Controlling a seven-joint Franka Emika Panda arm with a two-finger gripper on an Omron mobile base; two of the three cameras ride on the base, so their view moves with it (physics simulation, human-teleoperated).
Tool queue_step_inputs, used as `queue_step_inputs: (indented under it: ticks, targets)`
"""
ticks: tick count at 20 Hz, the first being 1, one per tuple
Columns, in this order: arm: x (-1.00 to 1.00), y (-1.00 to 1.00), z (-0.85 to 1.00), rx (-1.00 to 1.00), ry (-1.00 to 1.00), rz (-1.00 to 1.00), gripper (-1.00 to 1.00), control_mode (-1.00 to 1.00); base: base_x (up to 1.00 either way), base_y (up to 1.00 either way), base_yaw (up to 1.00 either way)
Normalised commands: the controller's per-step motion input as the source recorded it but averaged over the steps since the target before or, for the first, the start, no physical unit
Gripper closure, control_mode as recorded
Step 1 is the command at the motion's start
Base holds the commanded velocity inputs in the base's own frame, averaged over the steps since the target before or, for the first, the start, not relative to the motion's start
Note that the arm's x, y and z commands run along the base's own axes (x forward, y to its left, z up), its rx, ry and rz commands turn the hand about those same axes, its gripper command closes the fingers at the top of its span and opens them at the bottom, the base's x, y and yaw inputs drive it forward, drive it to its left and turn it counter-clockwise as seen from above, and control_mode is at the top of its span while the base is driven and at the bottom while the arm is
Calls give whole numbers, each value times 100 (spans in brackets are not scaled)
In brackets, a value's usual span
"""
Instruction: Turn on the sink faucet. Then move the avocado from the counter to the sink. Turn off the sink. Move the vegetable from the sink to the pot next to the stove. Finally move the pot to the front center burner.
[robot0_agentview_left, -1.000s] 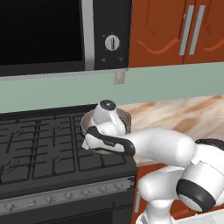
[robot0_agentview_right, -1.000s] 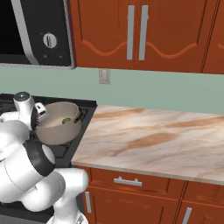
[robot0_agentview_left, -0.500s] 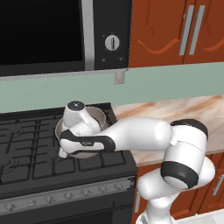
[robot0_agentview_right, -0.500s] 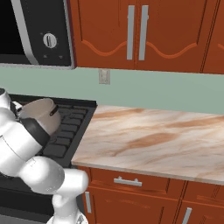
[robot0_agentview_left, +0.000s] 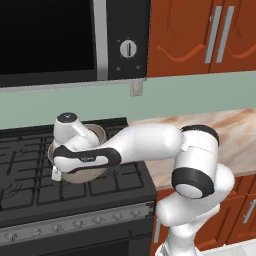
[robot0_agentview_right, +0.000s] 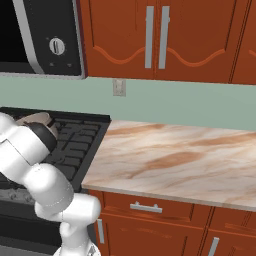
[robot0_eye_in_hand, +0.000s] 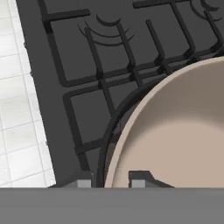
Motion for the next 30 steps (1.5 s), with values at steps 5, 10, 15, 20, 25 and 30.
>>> queue_step_inputs:
  ticks: [5, 10, 15, 20, 25, 30]
  targets:
    - [0, 31, -33, 9, 2, 0, 100, -100, 0, 0, 0]
    - [7, 46, -6, 6, 0, 0, 100, -100, 0, 0, 0]
    - [5, 28, 31, -1, -8, 0, 100, -100, 0, 0, 0]
    - [-6, 12, 11, -3, -8, 0, 100, -100, 0, 0, 0]
    - [-19, 5, -11, 0, -6, 0, 100, -100, 0, 0, 0]
    - [-5, 7, -20, 0, -2, 0, 100, -100, 0, 0, 0]
